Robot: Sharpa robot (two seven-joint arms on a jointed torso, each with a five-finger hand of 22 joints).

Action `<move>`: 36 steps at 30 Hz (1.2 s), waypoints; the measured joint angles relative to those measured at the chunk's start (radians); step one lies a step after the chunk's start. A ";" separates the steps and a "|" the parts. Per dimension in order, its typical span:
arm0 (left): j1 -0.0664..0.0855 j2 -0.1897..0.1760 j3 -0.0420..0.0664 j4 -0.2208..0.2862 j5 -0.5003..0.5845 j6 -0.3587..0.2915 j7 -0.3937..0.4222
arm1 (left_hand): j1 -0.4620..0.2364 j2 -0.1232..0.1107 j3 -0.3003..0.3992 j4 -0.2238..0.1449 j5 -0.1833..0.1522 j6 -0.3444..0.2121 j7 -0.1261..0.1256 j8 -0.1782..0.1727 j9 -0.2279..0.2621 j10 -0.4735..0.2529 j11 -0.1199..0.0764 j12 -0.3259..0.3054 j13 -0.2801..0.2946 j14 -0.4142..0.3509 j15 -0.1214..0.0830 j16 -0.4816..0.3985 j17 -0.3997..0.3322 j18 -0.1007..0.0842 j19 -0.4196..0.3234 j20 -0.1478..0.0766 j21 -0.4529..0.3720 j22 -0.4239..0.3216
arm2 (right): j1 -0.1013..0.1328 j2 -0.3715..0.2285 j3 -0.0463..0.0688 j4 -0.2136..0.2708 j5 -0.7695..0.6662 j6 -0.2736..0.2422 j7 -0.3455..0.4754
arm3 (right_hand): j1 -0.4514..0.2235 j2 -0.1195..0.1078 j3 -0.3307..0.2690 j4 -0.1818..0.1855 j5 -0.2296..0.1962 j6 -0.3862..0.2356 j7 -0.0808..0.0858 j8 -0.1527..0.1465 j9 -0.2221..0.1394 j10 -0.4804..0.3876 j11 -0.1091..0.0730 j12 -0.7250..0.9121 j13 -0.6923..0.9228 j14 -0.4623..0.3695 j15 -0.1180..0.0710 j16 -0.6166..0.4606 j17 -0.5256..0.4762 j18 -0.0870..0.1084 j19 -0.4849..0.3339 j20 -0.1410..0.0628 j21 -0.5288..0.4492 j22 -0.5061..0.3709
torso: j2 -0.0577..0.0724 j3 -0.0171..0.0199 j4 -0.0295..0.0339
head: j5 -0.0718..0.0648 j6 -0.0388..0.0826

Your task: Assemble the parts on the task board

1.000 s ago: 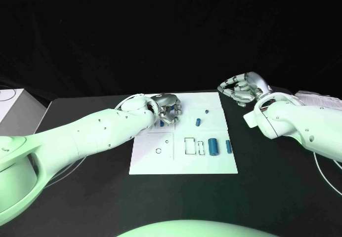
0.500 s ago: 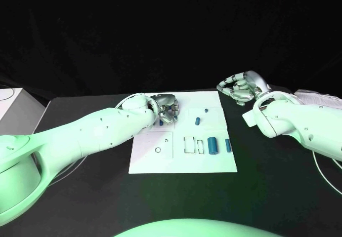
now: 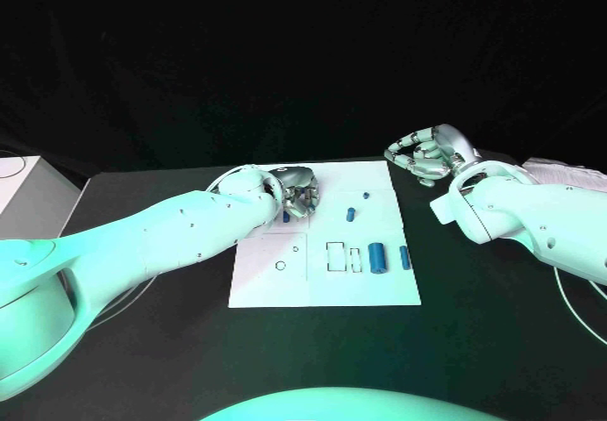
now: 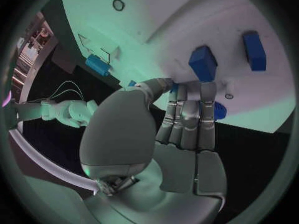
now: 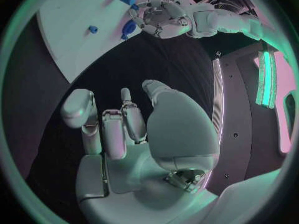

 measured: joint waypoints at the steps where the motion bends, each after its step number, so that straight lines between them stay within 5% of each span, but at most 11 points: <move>1: 0.000 0.000 0.000 0.000 0.000 0.000 0.001 | 0.003 0.003 0.007 -0.007 0.000 0.009 -0.002 -0.005 0.000 0.013 -0.002 -0.006 -0.002 0.005 -0.004 0.004 0.006 0.000 0.004 -0.004 0.010 0.010 | 0.000 0.000 0.000 0.000 0.000 0.000 0.000 | 0.000 0.000 0.000 0.000 0.000 0.000 0.000 0.000 0.000 0.000 0.000 0.000 0.000 0.000 0.000 0.000 0.000 0.000 0.000 0.000 0.000 0.000 | 0.000 0.0000 0.0000 | 0.000 0.000; 16: -0.003 -0.006 0.001 0.005 0.011 -0.031 0.033 | 0.028 0.028 0.042 -0.073 -0.006 0.062 -0.009 -0.058 0.012 0.074 0.008 -0.068 -0.009 0.069 -0.009 0.027 0.082 0.000 0.046 -0.014 0.100 0.103 | 0.000 0.003 0.000 -0.002 0.000 0.000 0.001 | 0.000 0.000 0.000 0.000 0.000 0.000 0.000 0.000 0.001 0.000 0.000 0.000 0.000 0.000 0.000 0.000 0.000 0.000 0.000 0.000 0.000 0.000 | 0.000 -0.0007 0.0004 | 0.002 0.003; 22: -0.015 -0.023 0.005 0.028 0.026 -0.058 0.043 | 0.023 0.035 0.042 -0.073 -0.006 0.066 -0.006 -0.067 0.008 0.098 -0.007 -0.080 -0.012 0.076 -0.008 0.031 0.088 -0.001 0.051 -0.016 0.105 0.109 | 0.000 0.004 0.000 -0.003 0.001 0.000 0.001 | 0.000 0.000 0.000 0.000 0.000 0.000 0.000 0.000 0.001 0.000 0.000 0.000 0.000 0.000 0.000 0.000 0.000 0.000 0.000 0.000 0.000 0.000 | 0.000 -0.0014 0.0003 | 0.002 0.007; 31: -0.031 -0.089 0.088 0.117 0.078 -0.071 0.049 | 0.002 0.039 0.043 -0.079 -0.005 0.067 -0.004 -0.077 0.012 0.105 -0.010 -0.098 -0.012 0.076 -0.008 0.031 0.088 -0.001 0.051 -0.016 0.105 0.106 | 0.000 0.003 0.000 -0.005 0.001 0.001 0.002 | 0.000 0.000 0.000 0.000 0.000 0.000 0.000 0.000 0.001 0.000 0.000 0.000 0.000 0.000 0.000 0.000 0.000 0.000 0.000 0.000 0.000 0.000 | -0.001 -0.0012 0.0003 | 0.002 0.012; 36: -0.033 -0.135 0.121 0.161 0.118 -0.062 0.048 | -0.002 0.036 0.037 -0.079 -0.005 0.067 -0.004 -0.083 0.012 0.105 -0.010 -0.104 -0.013 0.076 -0.008 0.031 0.082 -0.001 0.051 -0.016 0.105 0.103 | 0.000 0.001 0.000 -0.005 0.002 0.001 0.002 | 0.000 0.000 0.000 0.000 0.000 0.000 0.000 0.000 0.001 0.000 0.000 0.000 0.000 0.000 0.000 0.000 0.000 0.000 0.000 0.000 0.000 0.000 | -0.001 0.0000 0.0020 | 0.002 0.012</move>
